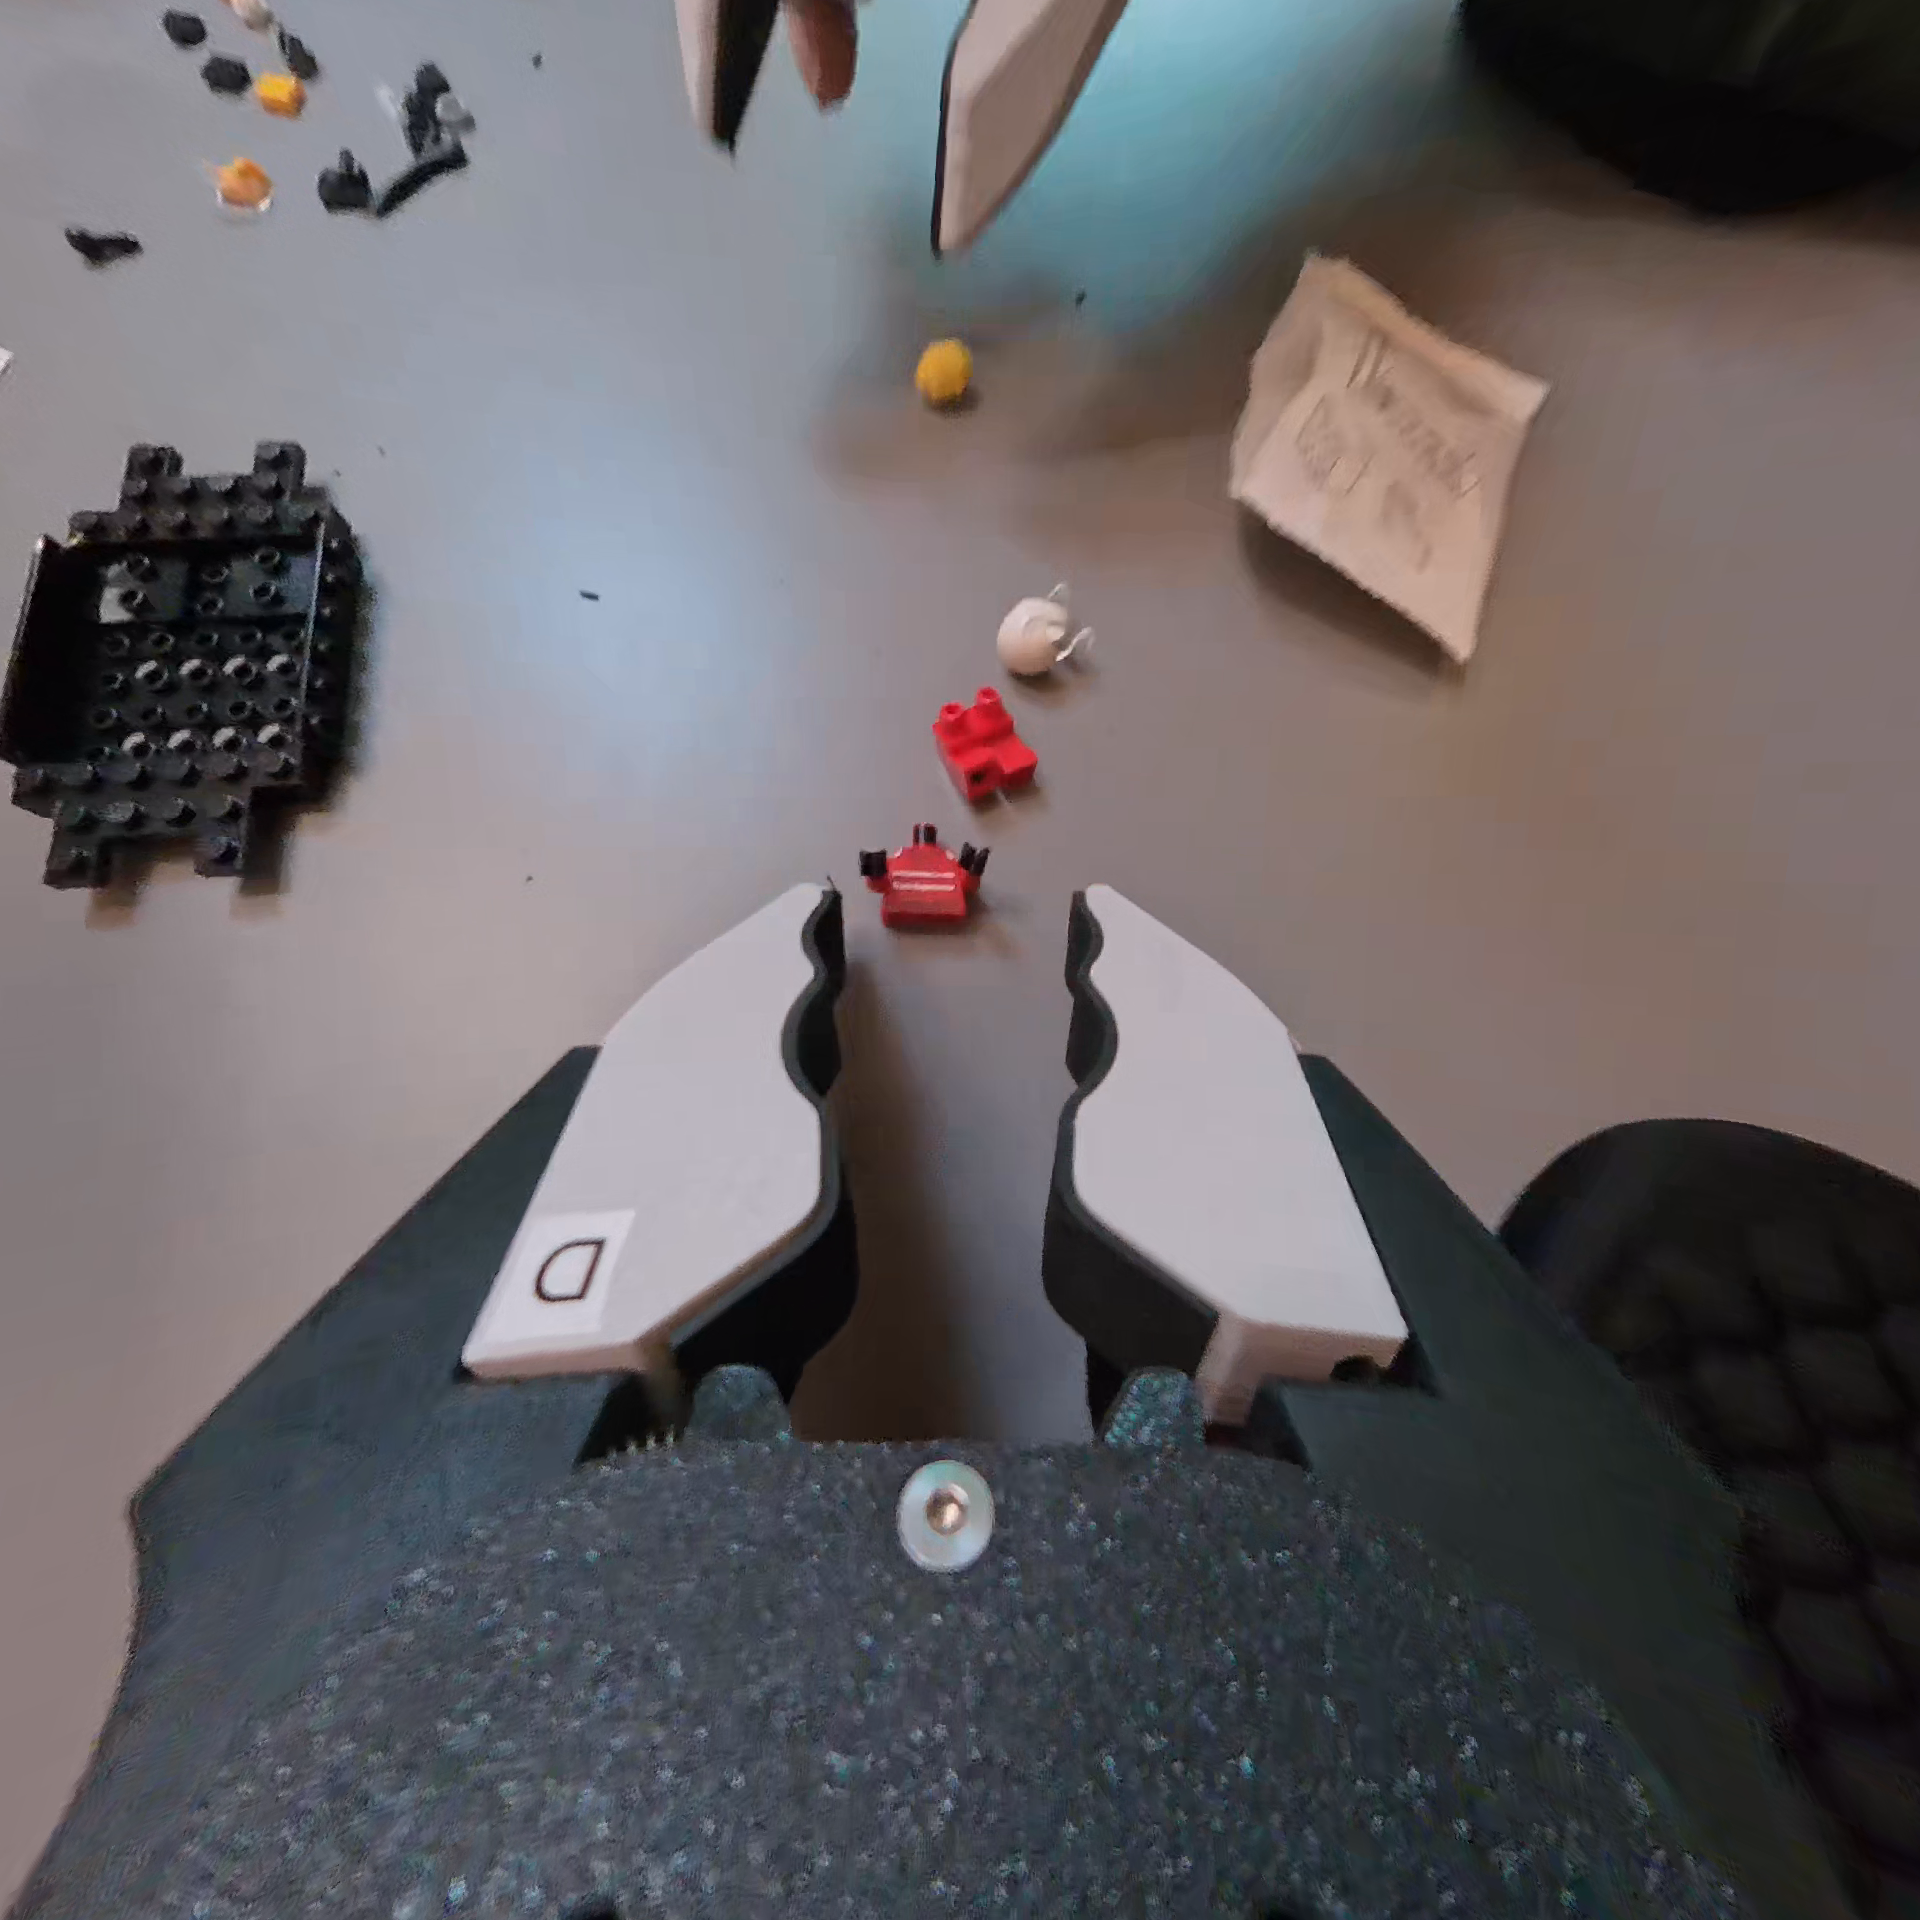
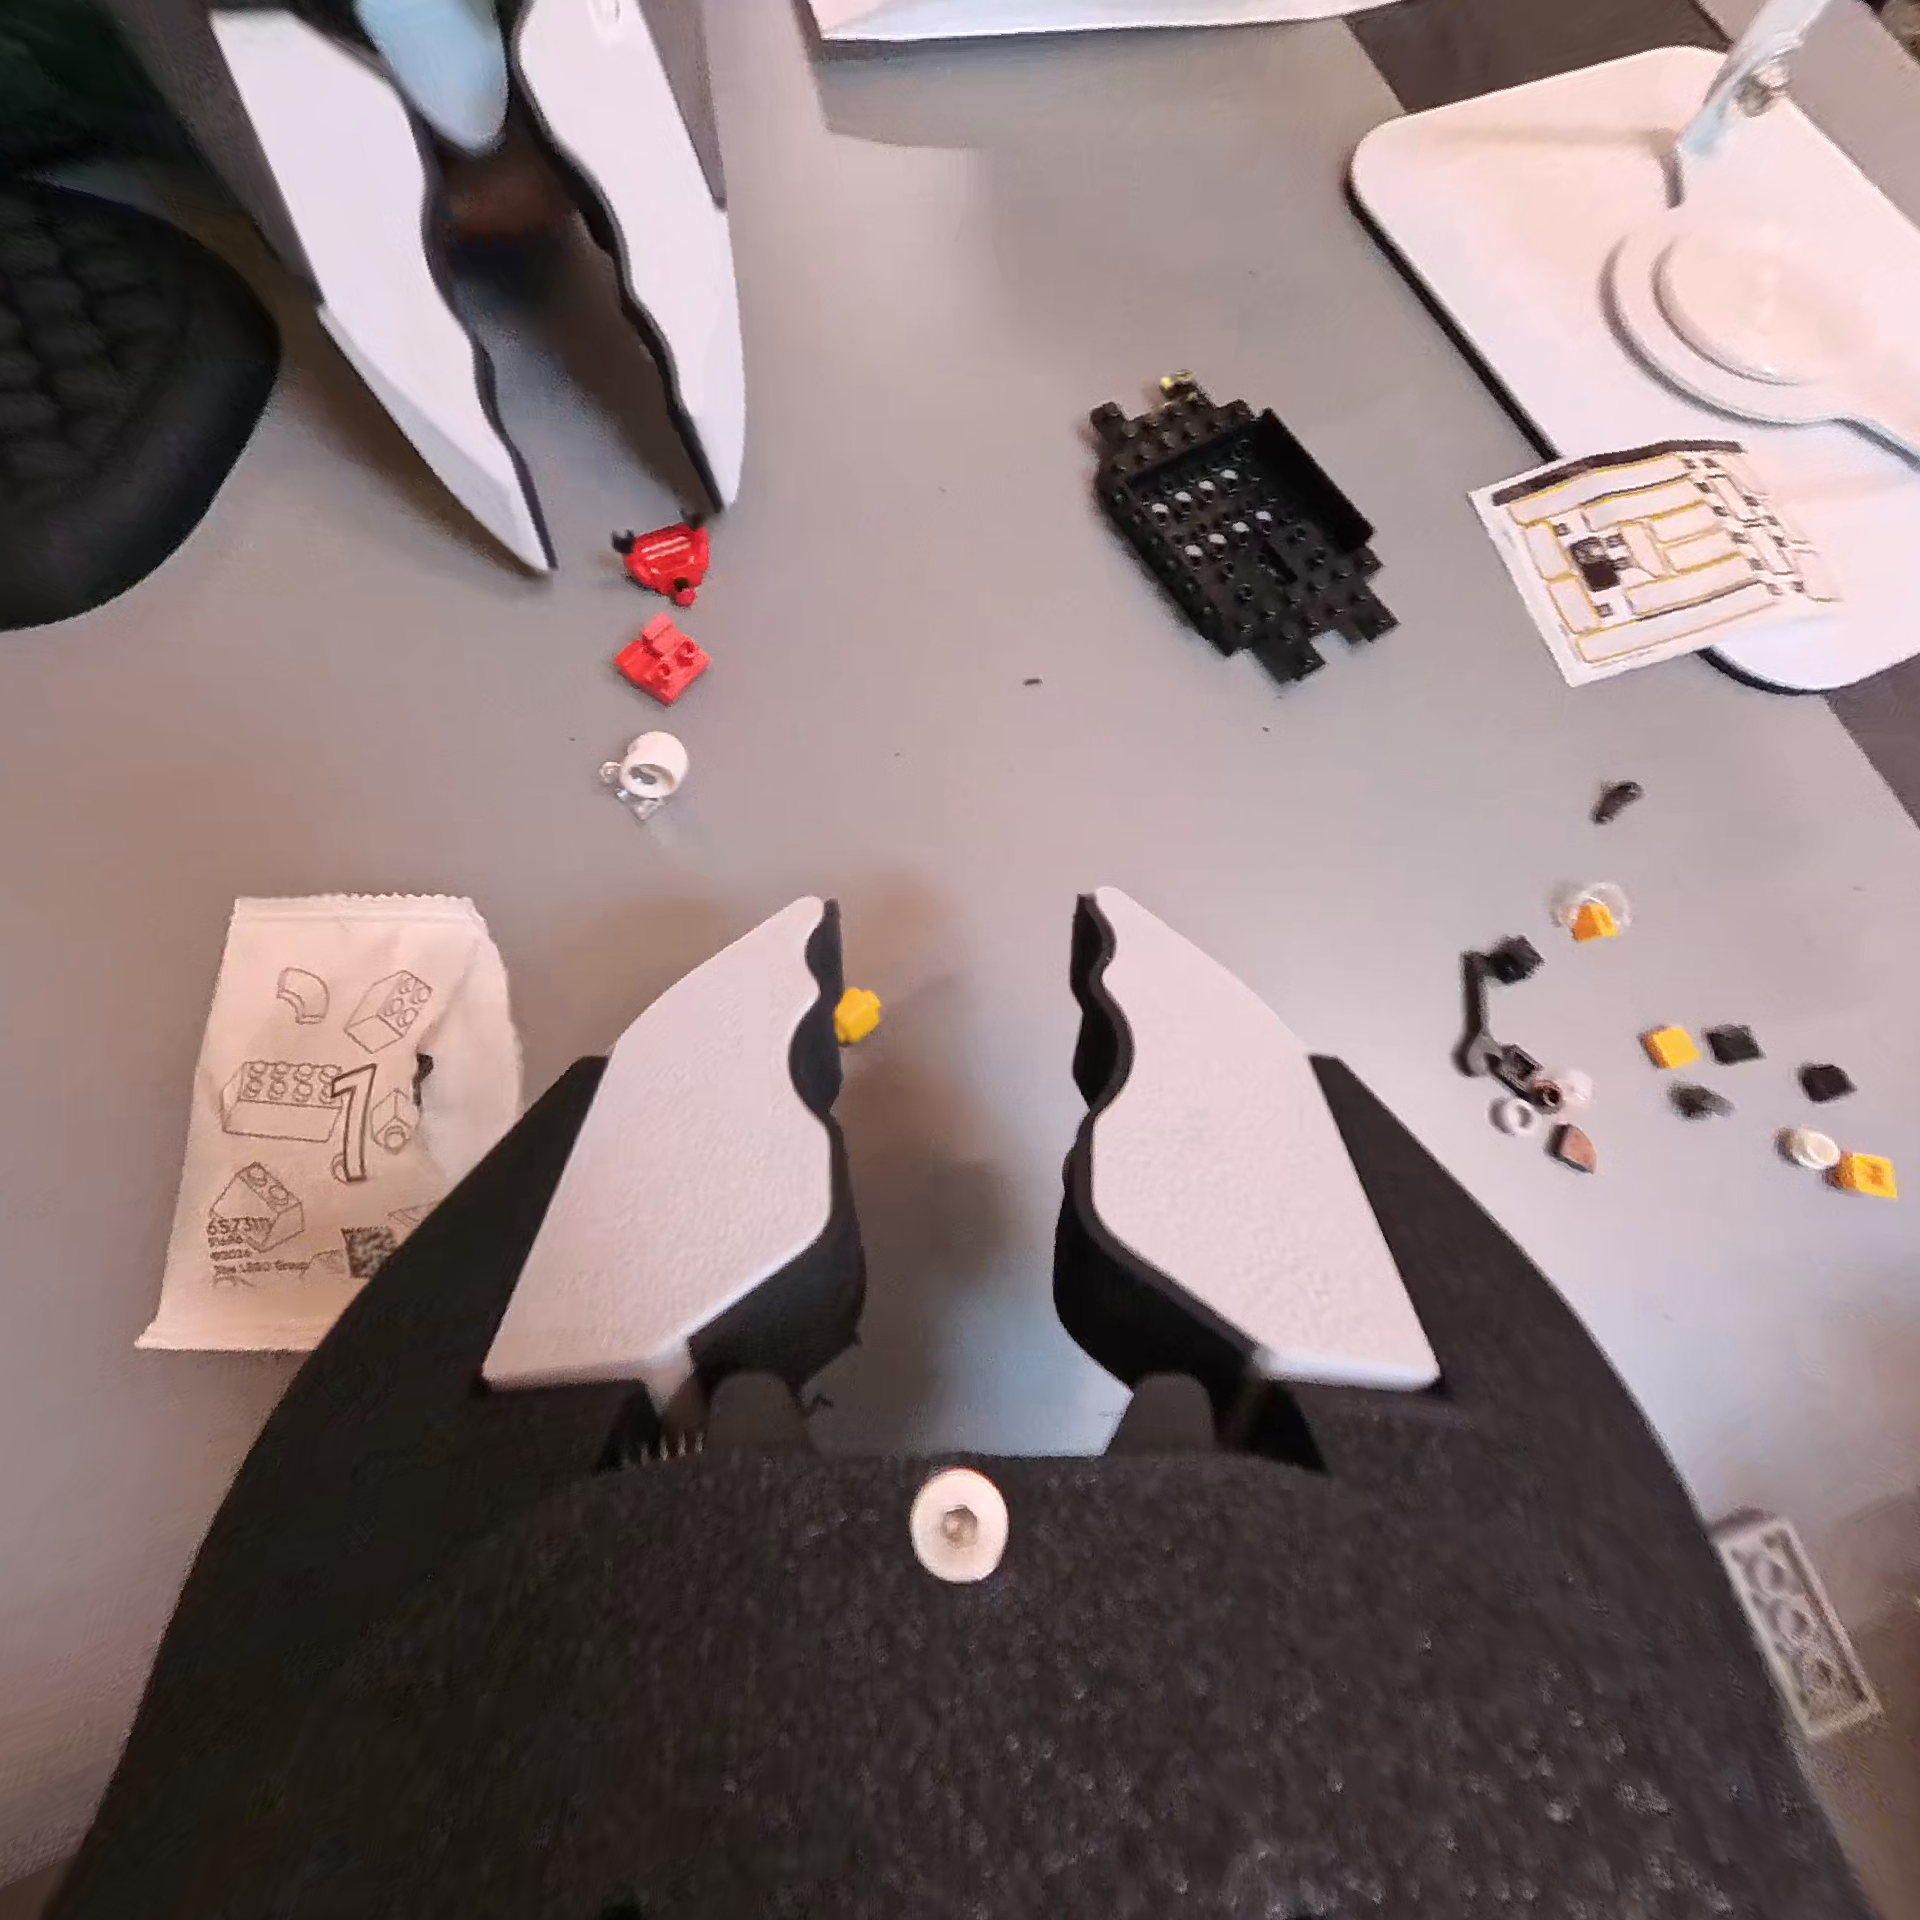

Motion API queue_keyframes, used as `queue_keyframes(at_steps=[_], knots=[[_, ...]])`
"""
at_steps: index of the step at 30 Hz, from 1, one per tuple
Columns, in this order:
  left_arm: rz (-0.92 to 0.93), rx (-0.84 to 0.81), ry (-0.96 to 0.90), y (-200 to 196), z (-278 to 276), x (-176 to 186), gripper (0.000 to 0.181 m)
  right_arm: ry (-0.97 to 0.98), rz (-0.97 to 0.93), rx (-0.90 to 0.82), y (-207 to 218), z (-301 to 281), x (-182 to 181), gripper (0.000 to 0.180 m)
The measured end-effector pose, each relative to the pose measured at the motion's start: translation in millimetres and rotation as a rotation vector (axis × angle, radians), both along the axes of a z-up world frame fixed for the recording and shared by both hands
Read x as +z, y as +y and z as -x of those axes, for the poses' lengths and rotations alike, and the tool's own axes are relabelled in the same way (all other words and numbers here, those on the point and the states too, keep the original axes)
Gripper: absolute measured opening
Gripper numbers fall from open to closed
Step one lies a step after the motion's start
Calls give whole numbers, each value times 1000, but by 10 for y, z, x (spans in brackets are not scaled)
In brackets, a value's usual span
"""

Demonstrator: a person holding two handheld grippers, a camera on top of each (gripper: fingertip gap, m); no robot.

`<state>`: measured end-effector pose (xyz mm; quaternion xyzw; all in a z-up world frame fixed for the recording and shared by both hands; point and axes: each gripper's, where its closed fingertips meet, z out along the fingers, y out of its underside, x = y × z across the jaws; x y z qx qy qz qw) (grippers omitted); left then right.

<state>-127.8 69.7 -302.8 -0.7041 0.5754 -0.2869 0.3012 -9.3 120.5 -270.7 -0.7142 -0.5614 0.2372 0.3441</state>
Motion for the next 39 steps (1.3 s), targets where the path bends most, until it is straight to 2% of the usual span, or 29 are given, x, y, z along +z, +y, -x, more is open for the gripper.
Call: queue_keyframes(at_steps=[2, 5, 8, 11, 14, 17, 21, 24, 27, 29, 33, 36, 38, 39], knots=[[-16, 20, 25, 44, -18, -74, 41, 13, -7, -19, 43, -33, 25, 42], [-31, 45, 24, 85, -43, -67, 20, 4, 5, -30, 62, -95, 4, 40], [-52, 36, 13, 63, -47, -5, 20, -2, 24, -37, 71, -162, -22, 38], [-148, 84, -5, 112, 15, 275, 20, -8, 35, -47, 82, -217, -41, 37], [-319, 206, 26, 130, 231, 736, 20, -4, 30, -54, 100, -217, -43, 37], [-502, 391, 58, 56, 679, 1198, 20, -13, 19, -51, 106, -194, -71, 37], [-546, 735, 137, -175, 1690, 1472, 20, -17, 17, -53, 107, -177, -94, 37], [-395, 1016, 204, -445, 2597, 1372, 20, -13, 11, -56, 113, -163, -78, 37], [-141, 1162, 209, -706, 3109, 1045, 20, -7, 9, -54, 106, -124, -73, 37], [-43, 1183, 242, -804, 3236, 824, 20, -12, 3, -50, 99, -102, -85, 37], [-47, 1169, 251, -777, 3201, 675, 34, -1, 3, -40, 74, -63, -87, 36], [-170, 1151, 202, -638, 3068, 853, 40, 20, 0, -39, 78, -49, -61, 36], [-294, 1109, 102, -521, 2820, 1124, 35, 37, -8, -46, 95, -48, -36, 36], [-329, 1034, 15, -483, 2551, 1257, 31, 50, -13, -49, 106, -43, -19, 36]])
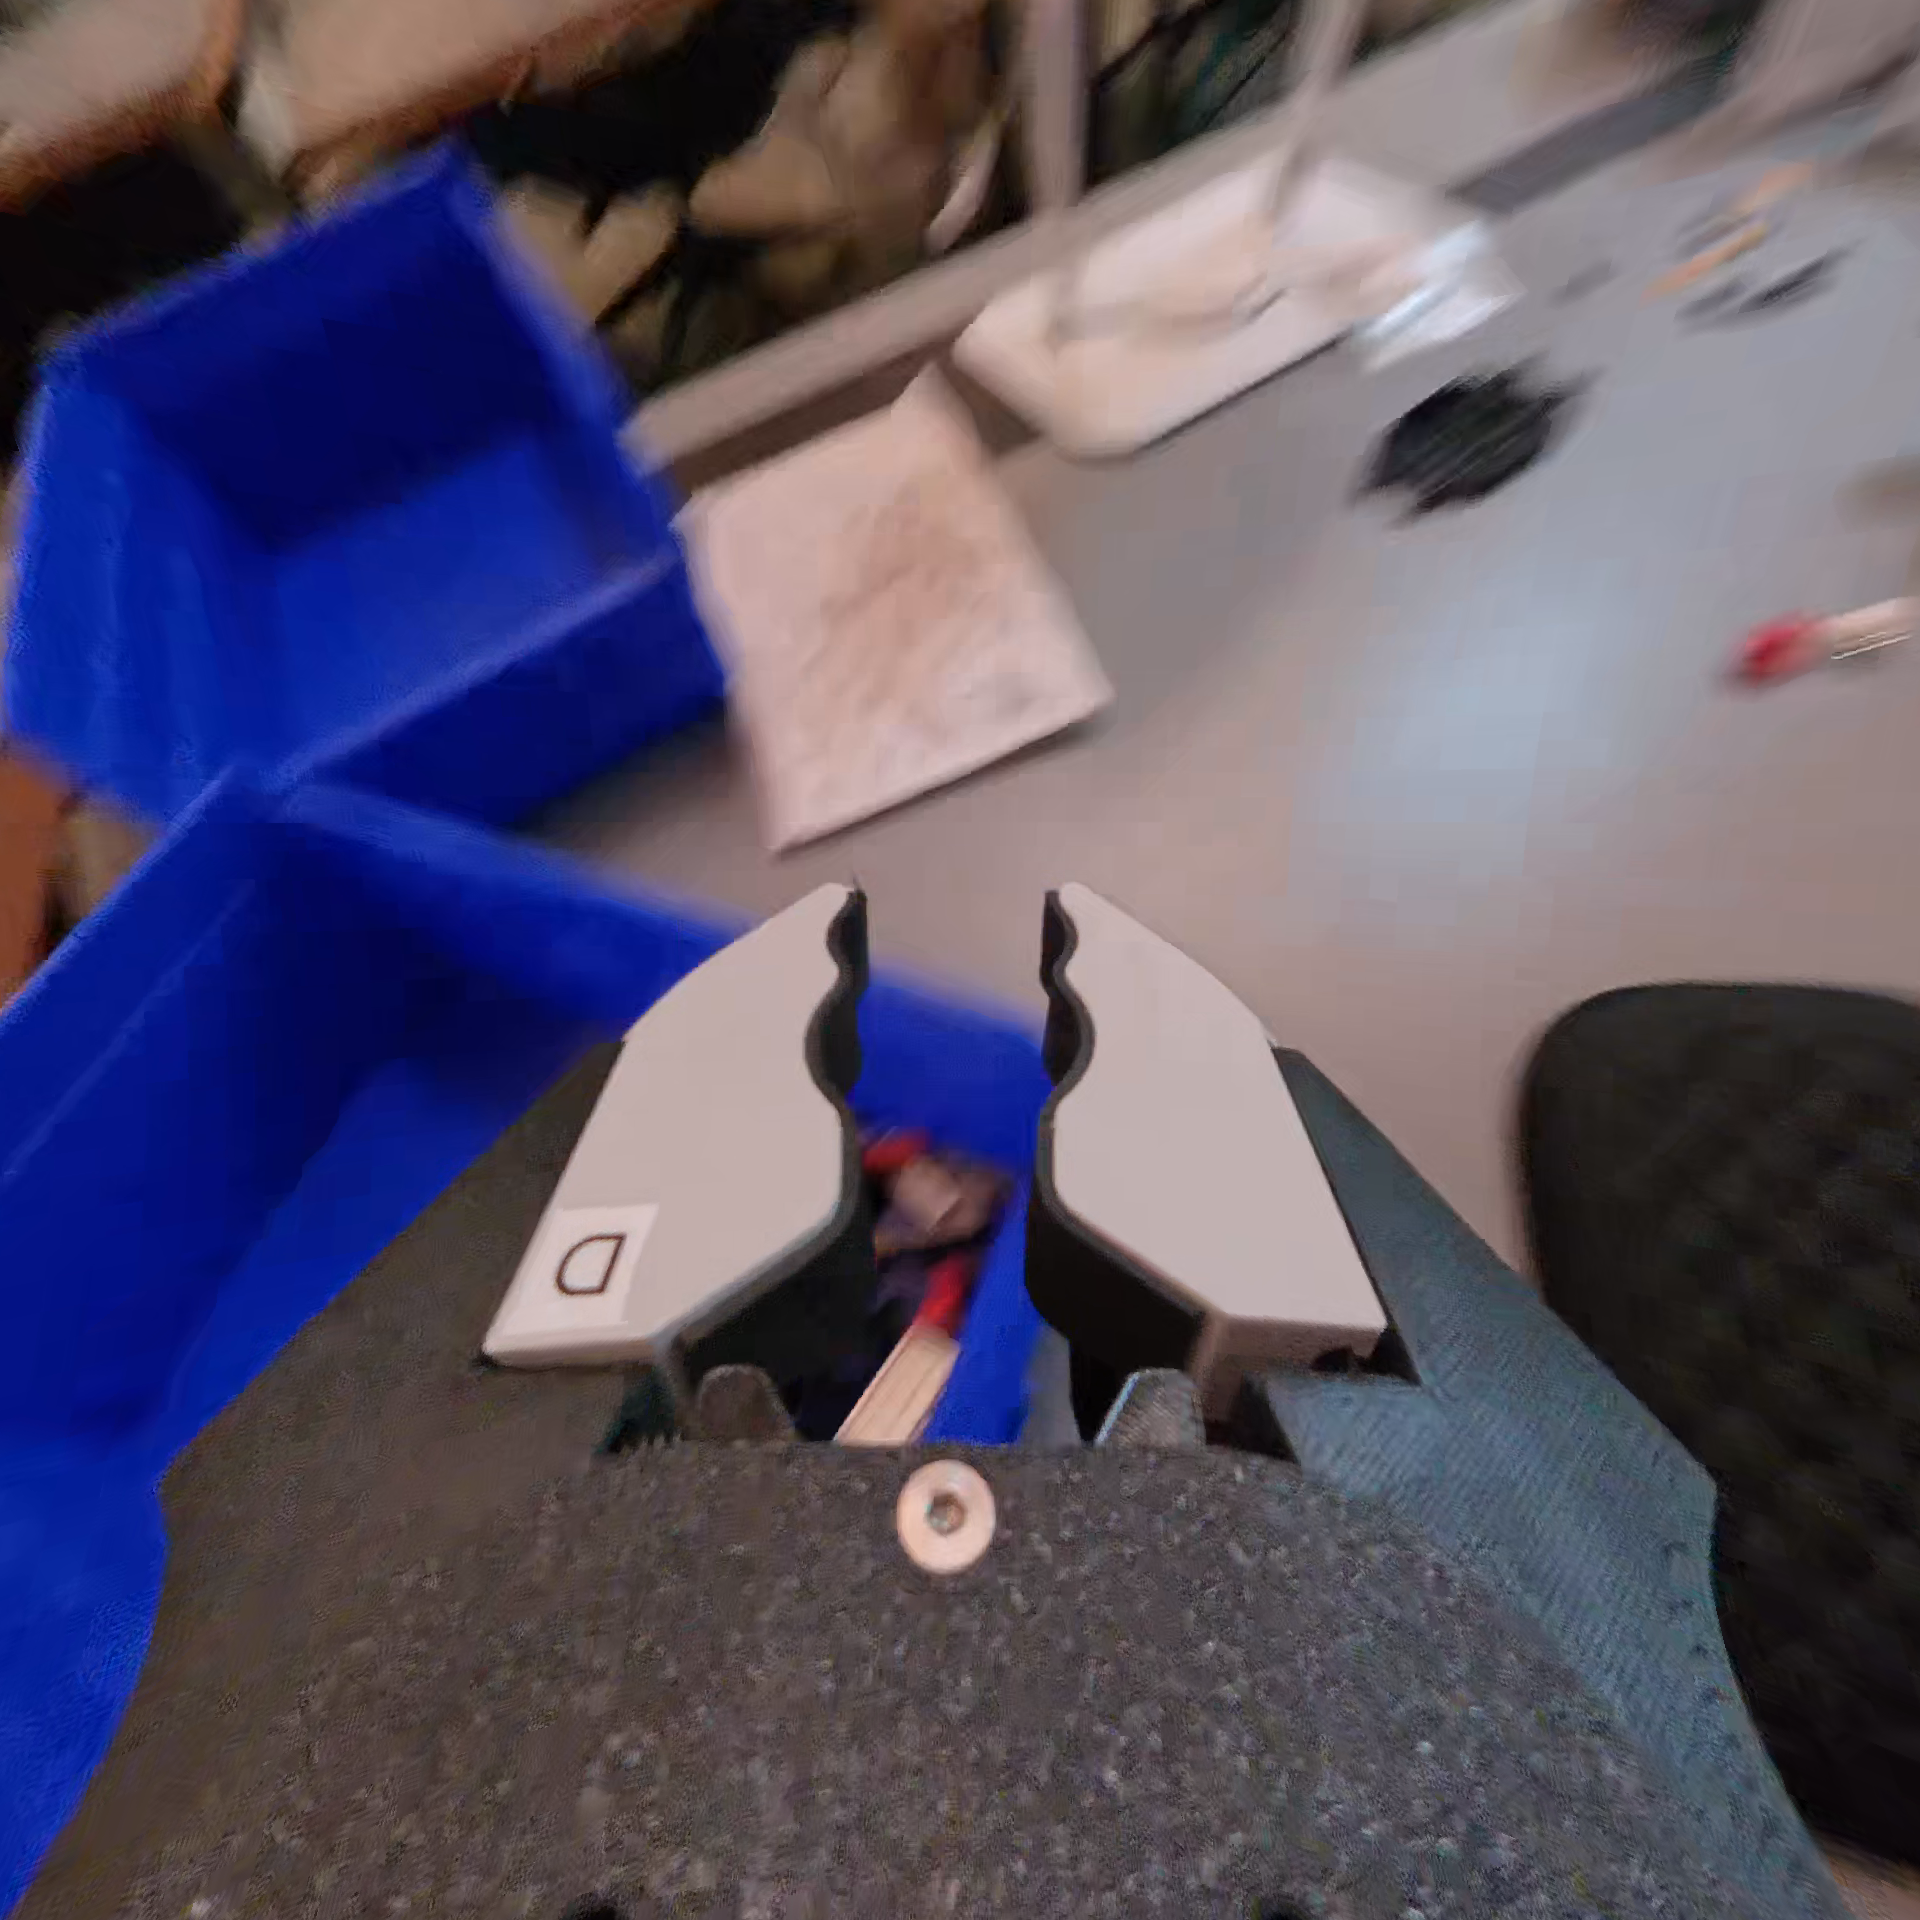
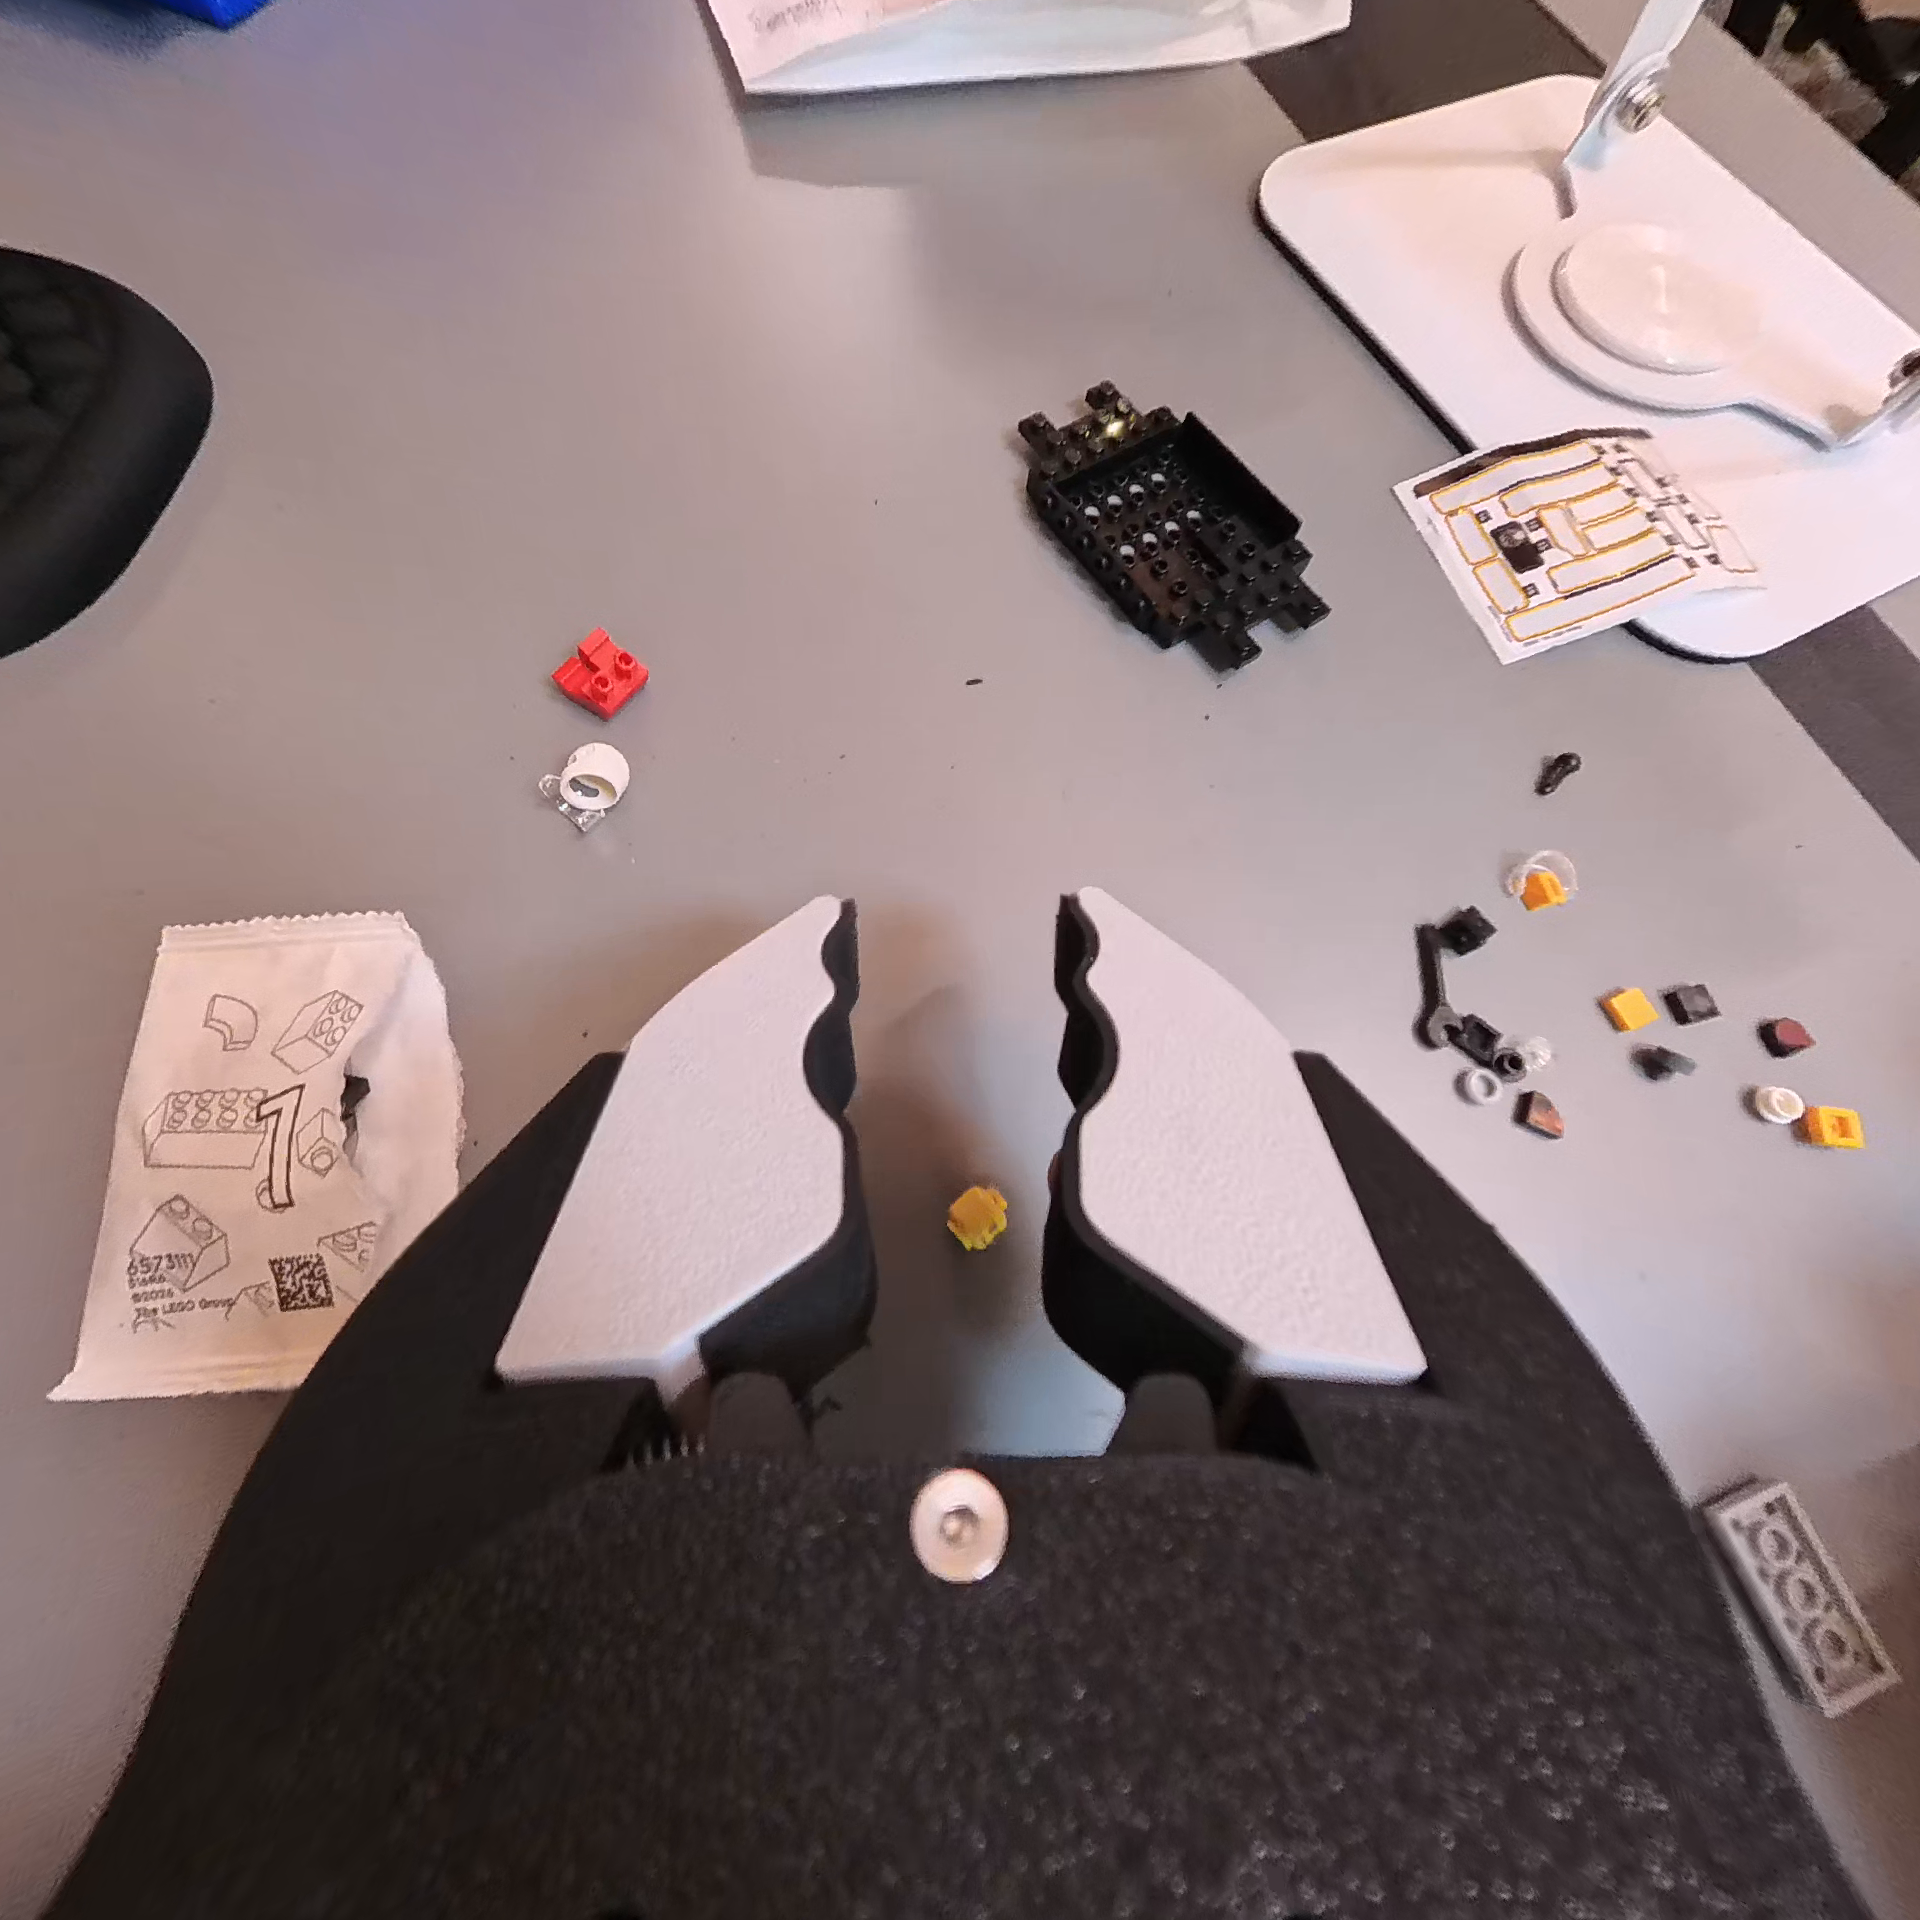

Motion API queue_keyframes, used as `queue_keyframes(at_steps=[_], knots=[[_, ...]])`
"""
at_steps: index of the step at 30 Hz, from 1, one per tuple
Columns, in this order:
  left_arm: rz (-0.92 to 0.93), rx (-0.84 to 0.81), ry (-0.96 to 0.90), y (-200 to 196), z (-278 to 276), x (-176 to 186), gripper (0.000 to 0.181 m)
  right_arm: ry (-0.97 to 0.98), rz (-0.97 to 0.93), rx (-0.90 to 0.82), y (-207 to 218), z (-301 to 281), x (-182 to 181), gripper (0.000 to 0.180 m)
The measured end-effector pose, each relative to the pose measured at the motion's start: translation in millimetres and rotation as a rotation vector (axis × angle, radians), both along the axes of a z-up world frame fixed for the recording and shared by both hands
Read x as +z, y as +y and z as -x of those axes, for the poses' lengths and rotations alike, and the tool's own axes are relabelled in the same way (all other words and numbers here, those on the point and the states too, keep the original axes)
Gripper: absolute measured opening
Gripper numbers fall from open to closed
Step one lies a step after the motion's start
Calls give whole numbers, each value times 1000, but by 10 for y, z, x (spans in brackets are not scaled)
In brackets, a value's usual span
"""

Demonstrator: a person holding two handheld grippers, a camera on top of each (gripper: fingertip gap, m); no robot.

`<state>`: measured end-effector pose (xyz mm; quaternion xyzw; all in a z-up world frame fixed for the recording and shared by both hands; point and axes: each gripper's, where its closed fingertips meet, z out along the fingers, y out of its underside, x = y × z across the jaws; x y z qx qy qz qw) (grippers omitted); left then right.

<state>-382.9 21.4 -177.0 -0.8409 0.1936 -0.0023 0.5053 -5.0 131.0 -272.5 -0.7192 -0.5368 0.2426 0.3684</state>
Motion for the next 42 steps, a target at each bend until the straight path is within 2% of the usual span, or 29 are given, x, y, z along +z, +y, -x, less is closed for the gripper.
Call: queue_keyframes(at_steps=[2, 4, 9, 12, 17, 18, 19, 20, 22, 25, 29, 31, 34, 36, 42], knots=[[-58, -218, -89, 36, -654, 143, 30, 45, -24, -6, 27, 28, 62, 36], [-36, -402, -126, 98, -1260, 88, 36, 101, -44, -6, 39, 63, 145, 36], [191, -744, -122, 353, -2374, -639, 40, 189, -83, -24, 74, 58, 315, 37], [302, -821, -107, 478, -2703, -1007, 41, 190, -78, -29, 83, -10, 337, 37], [408, -860, -35, 529, -2913, -1296, 44, 178, -55, -45, 120, -156, 341, 37], [410, -872, -9, 510, -2915, -1339, 39, 179, -55, -53, 134, -178, 345, 37], [387, -873, 7, 511, -2910, -1341, 26, 178, -58, -57, 143, -195, 348, 37], [360, -862, 32, 522, -2880, -1331, 15, 178, -60, -60, 147, -205, 349, 37], [303, -819, 76, 548, -2784, -1247, 15, 170, -60, -63, 149, -215, 342, 37], [130, -711, 80, 593, -2543, -810, 15, 133, -60, -69, 151, -240, 291, 37], [-143, -347, 142, 565, -1668, 70, 15, 28, -27, -78, 142, -373, 159, 37], [-164, -140, 119, 438, -1046, 335, 15, -43, 7, -80, 113, -485, 73, 37], [-46, 117, 63, 224, -115, 256, 15, -132, 67, -71, 35, -611, -56, 37], [42, 207, 2, 86, 274, 62, 15, -175, 99, -65, -8, -654, -128, 37], [137, 304, -7, -151, 656, -320, 16, -262, 133, -56, -48, -673, -315, 31]])
